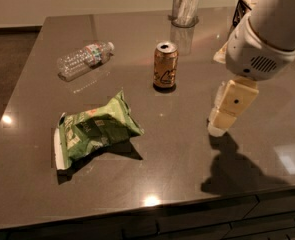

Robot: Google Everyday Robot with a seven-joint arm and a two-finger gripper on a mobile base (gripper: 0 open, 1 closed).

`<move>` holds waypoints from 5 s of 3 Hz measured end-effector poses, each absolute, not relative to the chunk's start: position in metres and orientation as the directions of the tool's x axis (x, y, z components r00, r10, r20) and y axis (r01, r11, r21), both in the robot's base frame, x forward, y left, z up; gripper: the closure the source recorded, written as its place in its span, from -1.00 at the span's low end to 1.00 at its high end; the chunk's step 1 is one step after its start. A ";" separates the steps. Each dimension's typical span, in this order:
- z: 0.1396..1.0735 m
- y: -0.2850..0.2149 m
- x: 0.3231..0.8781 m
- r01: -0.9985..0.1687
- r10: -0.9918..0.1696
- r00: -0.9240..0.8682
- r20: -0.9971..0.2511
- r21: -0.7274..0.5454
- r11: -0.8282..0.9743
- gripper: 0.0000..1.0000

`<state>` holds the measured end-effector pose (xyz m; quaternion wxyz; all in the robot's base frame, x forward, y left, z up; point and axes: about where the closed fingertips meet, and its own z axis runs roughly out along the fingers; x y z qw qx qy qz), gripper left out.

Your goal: Move green jalapeno chip bag near orange can

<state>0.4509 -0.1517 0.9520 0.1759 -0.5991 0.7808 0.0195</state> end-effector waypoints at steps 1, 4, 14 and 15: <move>0.940 -0.117 0.451 -0.958 -0.917 -0.182 -0.354 -0.144 0.246 -1.00; 0.895 -0.005 0.434 -0.995 -0.901 0.007 -0.433 -0.096 0.039 -1.00; 0.935 -0.141 0.529 -0.820 -0.816 -0.384 -0.433 -0.247 0.517 -0.28; 0.936 -0.140 0.529 -0.820 -0.817 -0.382 -0.433 -0.249 0.515 -0.73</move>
Offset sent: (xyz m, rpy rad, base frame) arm -0.0077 0.1298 -0.0372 0.2233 0.0301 0.2305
